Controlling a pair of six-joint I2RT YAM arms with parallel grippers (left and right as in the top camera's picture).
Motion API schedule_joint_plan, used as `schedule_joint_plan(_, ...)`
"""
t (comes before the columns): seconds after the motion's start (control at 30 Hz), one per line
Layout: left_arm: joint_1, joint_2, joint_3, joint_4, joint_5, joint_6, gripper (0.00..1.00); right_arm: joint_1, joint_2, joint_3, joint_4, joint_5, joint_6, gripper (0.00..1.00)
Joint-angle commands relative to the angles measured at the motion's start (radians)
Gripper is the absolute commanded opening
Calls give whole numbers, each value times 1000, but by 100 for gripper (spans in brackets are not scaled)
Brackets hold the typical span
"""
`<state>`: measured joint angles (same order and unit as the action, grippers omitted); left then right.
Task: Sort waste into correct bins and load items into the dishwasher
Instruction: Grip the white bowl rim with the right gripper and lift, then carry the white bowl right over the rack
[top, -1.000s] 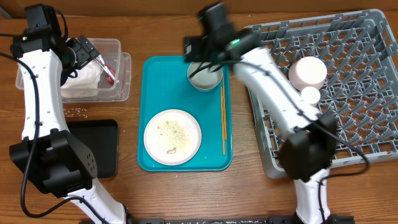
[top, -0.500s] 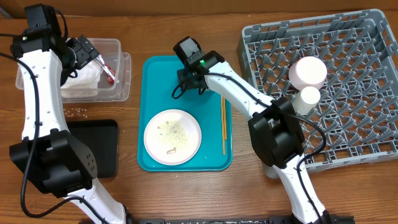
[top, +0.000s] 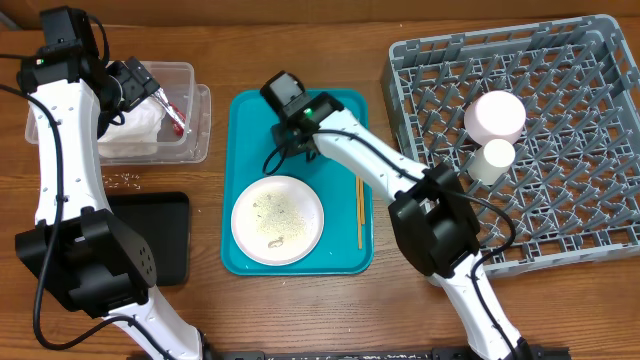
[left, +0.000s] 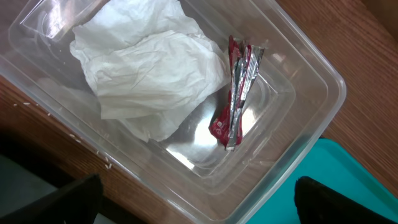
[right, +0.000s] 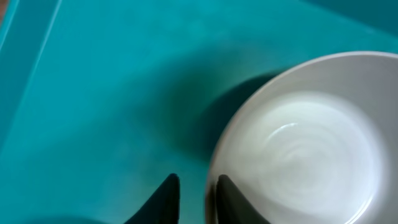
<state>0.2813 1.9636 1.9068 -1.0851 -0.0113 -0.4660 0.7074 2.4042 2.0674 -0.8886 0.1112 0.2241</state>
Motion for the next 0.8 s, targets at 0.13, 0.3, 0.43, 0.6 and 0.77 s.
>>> schedule_joint_plan(0.13,-1,-38,22,0,2,-10,100,5,-22,11,2,13,0,4)
schedule_joint_plan(0.3,-1,-38,22,0,2,-10,100,2,-49,131,-93,71,11,4)
schedule_joint_plan(0.43,-1,-38,22,0,2,-10,100,-21,-89,304,-238,125,12,4)
schedule_joint_plan(0.6,-1,-38,22,0,2,-10,100,-113,-167,507,-430,122,48,4)
schedule_joint_plan(0.77,-1,-38,22,0,2,-10,100,-292,-261,590,-597,-13,91,4)
